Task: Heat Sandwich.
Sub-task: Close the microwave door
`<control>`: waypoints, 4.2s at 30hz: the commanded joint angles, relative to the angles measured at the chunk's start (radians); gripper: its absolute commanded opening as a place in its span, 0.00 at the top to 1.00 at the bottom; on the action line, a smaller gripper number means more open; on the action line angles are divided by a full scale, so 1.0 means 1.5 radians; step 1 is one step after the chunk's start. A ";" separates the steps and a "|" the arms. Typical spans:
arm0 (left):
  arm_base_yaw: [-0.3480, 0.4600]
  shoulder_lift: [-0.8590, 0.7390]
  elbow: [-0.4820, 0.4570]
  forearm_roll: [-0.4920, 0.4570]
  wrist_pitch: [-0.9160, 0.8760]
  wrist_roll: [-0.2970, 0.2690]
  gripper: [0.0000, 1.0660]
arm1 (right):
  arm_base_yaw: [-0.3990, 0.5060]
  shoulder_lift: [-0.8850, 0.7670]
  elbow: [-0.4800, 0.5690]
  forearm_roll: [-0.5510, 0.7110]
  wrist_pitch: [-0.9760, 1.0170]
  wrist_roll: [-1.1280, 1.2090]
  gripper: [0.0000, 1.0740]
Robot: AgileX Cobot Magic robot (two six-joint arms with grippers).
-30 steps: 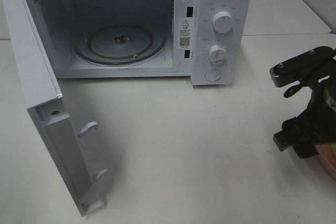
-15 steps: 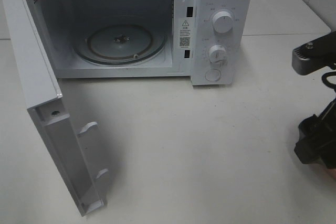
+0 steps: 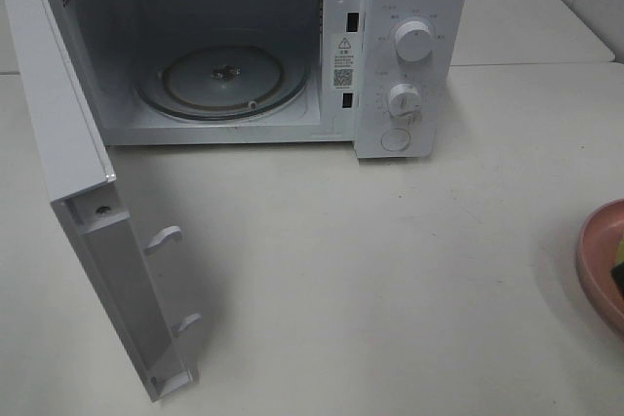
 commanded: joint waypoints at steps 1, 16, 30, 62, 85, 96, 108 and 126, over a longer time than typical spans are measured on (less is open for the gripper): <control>0.002 -0.015 0.002 -0.001 -0.002 -0.006 0.05 | 0.001 -0.062 -0.001 0.006 0.018 -0.015 0.28; 0.002 -0.015 0.002 -0.001 -0.002 -0.006 0.05 | -0.120 -0.303 0.001 0.003 0.073 -0.010 0.22; 0.002 -0.015 0.002 -0.001 -0.002 -0.006 0.05 | -0.289 -0.461 0.105 0.014 0.046 -0.011 0.27; 0.002 -0.015 0.002 -0.001 -0.002 -0.006 0.05 | -0.327 -0.485 0.105 0.016 0.046 -0.013 0.29; 0.002 -0.015 0.002 -0.002 -0.002 -0.006 0.05 | -0.327 -0.485 0.105 0.016 0.046 -0.013 0.29; 0.002 -0.011 -0.025 -0.005 -0.039 -0.024 0.05 | -0.327 -0.485 0.105 0.016 0.046 -0.013 0.29; 0.002 0.124 -0.028 0.001 -0.121 -0.021 0.40 | -0.327 -0.485 0.105 0.016 0.046 -0.013 0.29; 0.002 0.362 0.045 0.019 -0.345 -0.020 1.00 | -0.327 -0.485 0.105 0.016 0.046 -0.013 0.29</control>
